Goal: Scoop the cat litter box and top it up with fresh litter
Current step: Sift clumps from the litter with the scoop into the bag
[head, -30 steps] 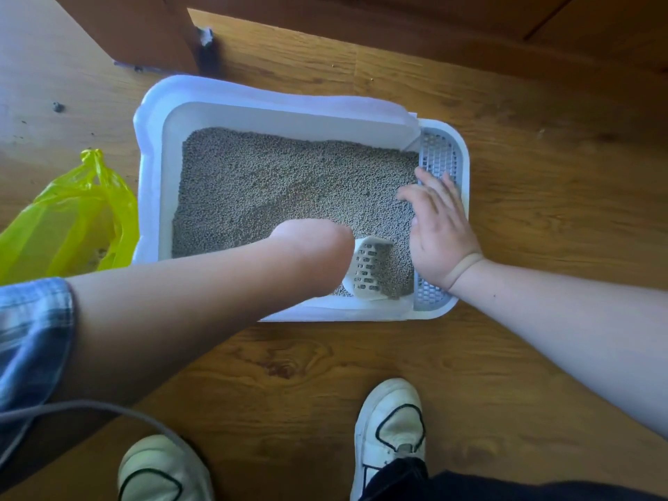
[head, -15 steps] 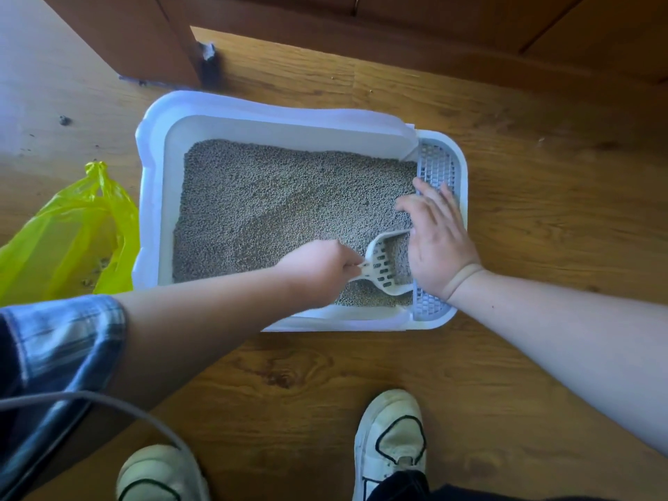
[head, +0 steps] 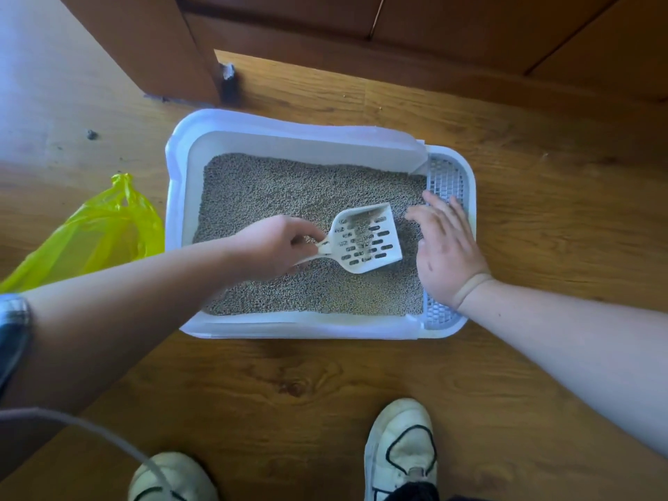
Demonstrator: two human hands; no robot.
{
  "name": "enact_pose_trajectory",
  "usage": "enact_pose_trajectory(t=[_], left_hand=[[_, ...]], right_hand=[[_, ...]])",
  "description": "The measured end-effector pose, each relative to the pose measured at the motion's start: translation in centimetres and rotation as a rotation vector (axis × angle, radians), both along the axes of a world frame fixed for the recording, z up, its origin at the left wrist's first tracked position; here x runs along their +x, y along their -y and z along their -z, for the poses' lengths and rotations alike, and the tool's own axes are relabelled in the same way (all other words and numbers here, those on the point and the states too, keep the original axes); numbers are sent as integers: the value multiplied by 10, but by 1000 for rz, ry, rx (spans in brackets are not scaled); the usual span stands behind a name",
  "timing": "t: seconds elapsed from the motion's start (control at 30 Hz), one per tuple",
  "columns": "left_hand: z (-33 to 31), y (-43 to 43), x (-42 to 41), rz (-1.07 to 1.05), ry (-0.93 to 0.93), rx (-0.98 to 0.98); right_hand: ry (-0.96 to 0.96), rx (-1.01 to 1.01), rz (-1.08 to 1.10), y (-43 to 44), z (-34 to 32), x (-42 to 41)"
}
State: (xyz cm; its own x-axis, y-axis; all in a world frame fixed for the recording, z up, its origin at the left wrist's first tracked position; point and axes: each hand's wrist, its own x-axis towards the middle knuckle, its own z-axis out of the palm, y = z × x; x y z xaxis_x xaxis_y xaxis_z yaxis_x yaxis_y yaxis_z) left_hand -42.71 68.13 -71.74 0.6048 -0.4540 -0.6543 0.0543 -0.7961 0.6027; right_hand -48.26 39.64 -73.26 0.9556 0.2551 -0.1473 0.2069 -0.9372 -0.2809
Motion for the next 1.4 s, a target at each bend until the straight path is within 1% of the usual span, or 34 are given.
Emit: enact_pose_trajectory(t=[0.27, 0.33, 0.4, 0.5, 0.63, 0.73, 0.83, 0.93, 1.13, 1.2, 1.33, 1.4], left_hand=[[-1, -1, -11, 11, 7, -26], [-4, 2, -10, -24, -4, -16], [-10, 5, -2, -29, 45, 16], [-24, 10, 24, 6, 162, 106], [-39, 19, 61, 100, 293, 327], [-33, 31, 64, 177, 303, 433], [-23, 46, 57, 160, 254, 401], [-14, 60, 58, 168, 255, 353], [3, 94, 54, 155, 230, 172], [9, 97, 50, 139, 237, 137], [15, 87, 45, 68, 159, 1], [16, 83, 41, 22, 157, -39]], right_hand=[[4, -37, -1, -3, -1, 0], [3, -37, 3, -3, -1, 0], [3, -32, 2, -3, -1, 0], [5, -18, 1, -2, 0, 1], [-23, -20, -13, 0, -1, 1], [-37, -34, -29, 1, -2, 1], [-40, -35, -41, 1, -1, 2], [-39, -37, -53, 3, 0, 3], [-5, -10, -70, 6, 2, 2], [-4, 5, -68, 8, 3, 3], [-7, -7, -66, 9, 5, 2], [-8, -19, -75, 8, 5, 2]])
